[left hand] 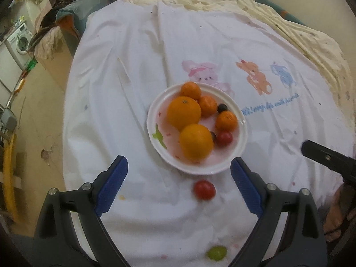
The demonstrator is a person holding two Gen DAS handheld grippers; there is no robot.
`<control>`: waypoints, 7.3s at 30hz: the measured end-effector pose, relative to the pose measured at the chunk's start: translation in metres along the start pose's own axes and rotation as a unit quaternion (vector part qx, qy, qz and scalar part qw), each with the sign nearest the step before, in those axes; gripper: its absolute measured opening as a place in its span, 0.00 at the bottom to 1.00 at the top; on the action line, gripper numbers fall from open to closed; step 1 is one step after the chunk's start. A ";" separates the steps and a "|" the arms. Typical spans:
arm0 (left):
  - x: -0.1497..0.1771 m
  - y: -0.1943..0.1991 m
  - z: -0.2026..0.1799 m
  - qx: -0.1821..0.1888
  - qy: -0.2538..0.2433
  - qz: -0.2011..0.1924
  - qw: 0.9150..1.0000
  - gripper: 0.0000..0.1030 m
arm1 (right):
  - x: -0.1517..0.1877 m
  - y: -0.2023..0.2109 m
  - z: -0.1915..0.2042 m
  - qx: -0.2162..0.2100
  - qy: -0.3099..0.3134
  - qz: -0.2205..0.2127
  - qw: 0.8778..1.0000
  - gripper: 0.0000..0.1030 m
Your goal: Organize fruits
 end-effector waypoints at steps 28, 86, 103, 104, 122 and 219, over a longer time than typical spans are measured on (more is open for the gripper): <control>0.044 0.002 0.048 -0.034 0.074 0.029 0.996 0.89 | 0.050 -0.139 0.058 0.004 0.102 0.177 0.979 0.53; 0.140 -0.025 -0.054 0.025 -0.031 0.142 0.989 0.25 | 0.026 0.008 -0.004 -0.023 -0.015 0.050 0.998 0.32; 0.004 0.008 0.020 0.002 0.026 0.051 0.998 0.25 | -0.014 0.011 0.010 -0.047 -0.012 0.029 0.998 0.32; -0.003 0.005 0.025 0.002 0.033 0.051 0.998 0.25 | -0.016 0.008 0.011 -0.047 -0.012 0.030 0.998 0.32; -0.043 -0.098 0.061 0.009 0.124 0.098 0.987 0.25 | -0.035 -0.105 0.002 -0.041 -0.031 0.123 0.991 0.33; 0.068 0.055 0.021 -0.055 0.047 -0.143 0.987 0.99 | 0.075 0.018 0.077 0.153 0.163 -0.147 0.964 1.00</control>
Point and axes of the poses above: each gripper's, at about its wrist camera, not at the fingertips, and y roughly against the way its jaws point, z to its left, x to its underside, the point moved 1 cm from there along -y, roughly the way its jaws point
